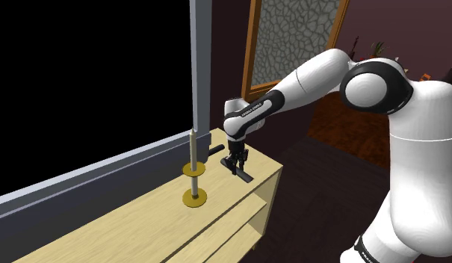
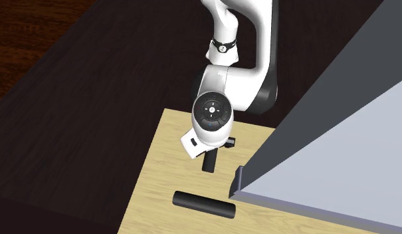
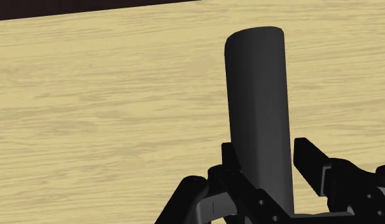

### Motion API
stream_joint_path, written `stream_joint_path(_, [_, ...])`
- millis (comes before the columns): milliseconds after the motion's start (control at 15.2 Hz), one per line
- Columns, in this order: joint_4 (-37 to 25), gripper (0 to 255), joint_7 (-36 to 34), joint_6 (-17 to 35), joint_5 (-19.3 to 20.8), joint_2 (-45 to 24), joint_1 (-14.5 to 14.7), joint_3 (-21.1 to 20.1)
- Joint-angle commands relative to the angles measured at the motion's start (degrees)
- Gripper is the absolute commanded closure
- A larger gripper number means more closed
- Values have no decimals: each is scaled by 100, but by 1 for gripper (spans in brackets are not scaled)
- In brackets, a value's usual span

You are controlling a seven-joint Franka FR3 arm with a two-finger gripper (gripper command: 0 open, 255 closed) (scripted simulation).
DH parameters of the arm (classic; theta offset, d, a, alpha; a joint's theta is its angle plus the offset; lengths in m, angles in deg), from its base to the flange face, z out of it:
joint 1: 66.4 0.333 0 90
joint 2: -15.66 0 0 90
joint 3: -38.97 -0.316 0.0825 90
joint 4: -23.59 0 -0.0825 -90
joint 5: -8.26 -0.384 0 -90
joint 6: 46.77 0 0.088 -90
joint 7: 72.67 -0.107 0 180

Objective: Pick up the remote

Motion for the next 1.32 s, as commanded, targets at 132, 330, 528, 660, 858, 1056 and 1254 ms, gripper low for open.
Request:
stream_joint_path(132, [47,255,1,3,-23,-10,23,-32])
stream_joint_path(330, [6,255,-1,-3,-23,-44,24,-33])
stream_joint_path(528, [6,255,0,-54,-21,7,24,-30])
stream_joint_path(660, [-14,255,-9,-176,-14,110,25,-27])
stream_joint_path(858, [-56,255,-22,-363,-4,255,26,-23])
stream_joint_path(1056, [-112,255,-34,-555,5,392,27,-20])
stream_joint_path(1254, [-177,255,-47,-749,14,521,28,-17])
